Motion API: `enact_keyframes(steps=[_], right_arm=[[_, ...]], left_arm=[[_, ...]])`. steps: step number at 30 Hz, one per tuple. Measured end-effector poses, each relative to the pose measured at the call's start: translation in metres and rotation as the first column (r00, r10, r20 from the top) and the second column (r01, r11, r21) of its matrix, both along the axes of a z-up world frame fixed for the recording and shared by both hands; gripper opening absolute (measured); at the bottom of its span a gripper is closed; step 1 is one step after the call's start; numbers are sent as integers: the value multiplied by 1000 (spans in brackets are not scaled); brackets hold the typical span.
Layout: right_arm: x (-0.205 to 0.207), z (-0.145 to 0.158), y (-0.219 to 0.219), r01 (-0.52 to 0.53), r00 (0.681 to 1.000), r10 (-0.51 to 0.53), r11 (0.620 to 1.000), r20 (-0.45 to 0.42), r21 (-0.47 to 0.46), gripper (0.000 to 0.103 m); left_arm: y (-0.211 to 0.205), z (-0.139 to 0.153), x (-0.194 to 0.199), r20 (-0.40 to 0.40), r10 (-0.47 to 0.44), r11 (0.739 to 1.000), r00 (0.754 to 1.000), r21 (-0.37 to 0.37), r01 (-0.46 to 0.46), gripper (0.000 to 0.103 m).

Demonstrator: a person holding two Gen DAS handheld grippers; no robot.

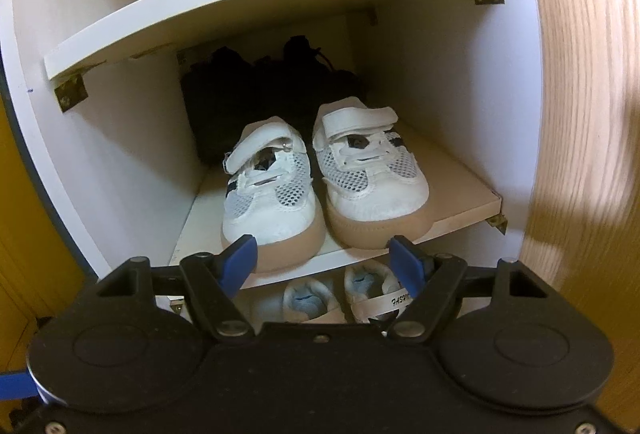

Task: Organize scattered shoes
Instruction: 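Withdraw the right tool and grasp the white-and-lilac sneakers on the floor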

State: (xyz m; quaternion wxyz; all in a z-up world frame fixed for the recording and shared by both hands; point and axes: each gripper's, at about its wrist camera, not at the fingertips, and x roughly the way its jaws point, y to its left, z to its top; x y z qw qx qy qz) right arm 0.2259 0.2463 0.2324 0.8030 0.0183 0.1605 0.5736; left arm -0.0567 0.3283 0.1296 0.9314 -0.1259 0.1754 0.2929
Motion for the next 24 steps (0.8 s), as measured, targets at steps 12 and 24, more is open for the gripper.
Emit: enact_keyframes(steps=[12,24], right_arm=[[-28,-29,-95,68,995,-72,996,-72,-64,75],[-29,-154,-237,280,875,-329,943,-355,-182,75]], left_arm=[[-16,-2,2,-6,-72,997,997,4,72,83],[-74,-33,43,-156,-309,951,938,-23,309,83]])
